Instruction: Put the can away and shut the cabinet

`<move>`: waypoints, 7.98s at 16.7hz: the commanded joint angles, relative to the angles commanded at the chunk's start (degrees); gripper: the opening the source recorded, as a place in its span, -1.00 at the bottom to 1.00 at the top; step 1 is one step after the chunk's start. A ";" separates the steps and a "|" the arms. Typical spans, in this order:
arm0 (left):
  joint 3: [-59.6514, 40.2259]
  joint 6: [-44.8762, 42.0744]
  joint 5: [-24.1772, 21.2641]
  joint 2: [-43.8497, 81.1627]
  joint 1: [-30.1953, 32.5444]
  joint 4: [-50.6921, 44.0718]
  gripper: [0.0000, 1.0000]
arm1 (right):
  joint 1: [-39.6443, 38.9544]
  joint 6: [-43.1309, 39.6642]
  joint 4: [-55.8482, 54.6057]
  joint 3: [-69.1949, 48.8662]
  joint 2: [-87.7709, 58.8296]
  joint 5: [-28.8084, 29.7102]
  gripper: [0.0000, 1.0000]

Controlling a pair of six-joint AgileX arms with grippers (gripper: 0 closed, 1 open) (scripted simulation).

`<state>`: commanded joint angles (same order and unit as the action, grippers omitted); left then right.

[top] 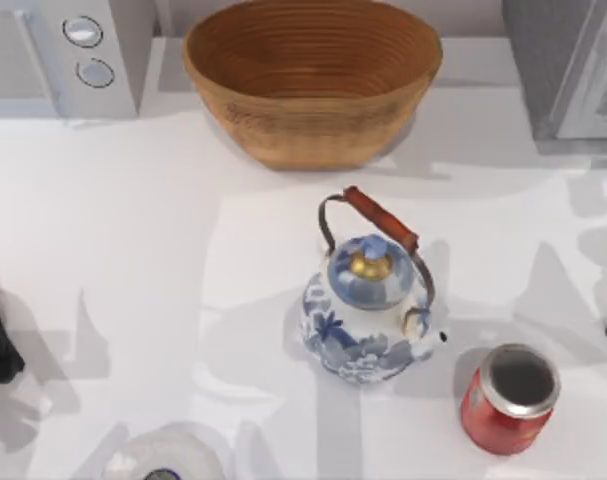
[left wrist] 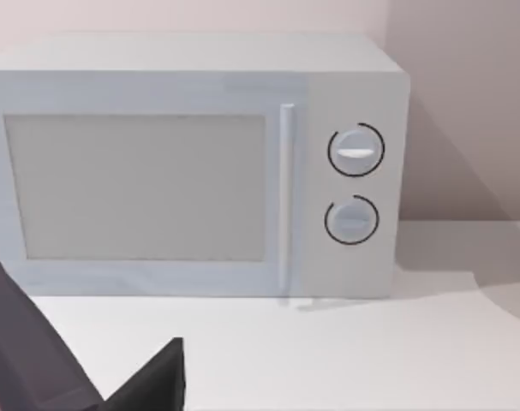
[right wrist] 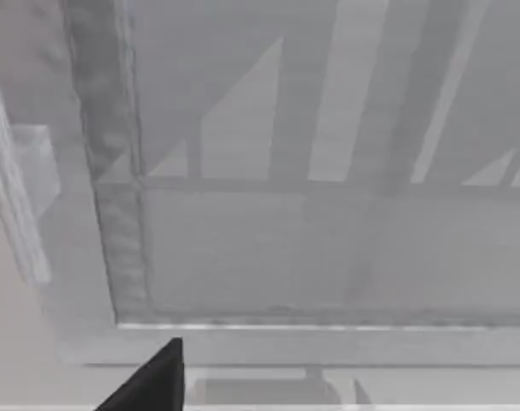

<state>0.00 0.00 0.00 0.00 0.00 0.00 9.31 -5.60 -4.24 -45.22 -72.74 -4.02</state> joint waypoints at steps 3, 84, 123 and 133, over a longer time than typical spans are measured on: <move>0.00 0.00 0.00 0.00 0.00 0.00 1.00 | 0.23 0.17 -0.63 2.46 -9.60 -0.69 1.00; 0.00 0.00 0.00 0.00 0.00 0.00 1.00 | -3.94 3.81 15.27 16.05 33.69 3.01 -1.00; 0.00 0.00 0.00 0.00 0.00 0.00 1.00 | -19.71 6.52 28.08 -52.89 -1.99 15.00 -1.00; 0.00 0.00 0.00 0.00 0.00 0.00 1.00 | -18.96 6.18 30.69 -58.33 -7.17 15.35 -1.00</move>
<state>0.00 0.00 0.00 0.00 0.00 0.00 -9.65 0.58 26.45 -103.55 -79.91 11.33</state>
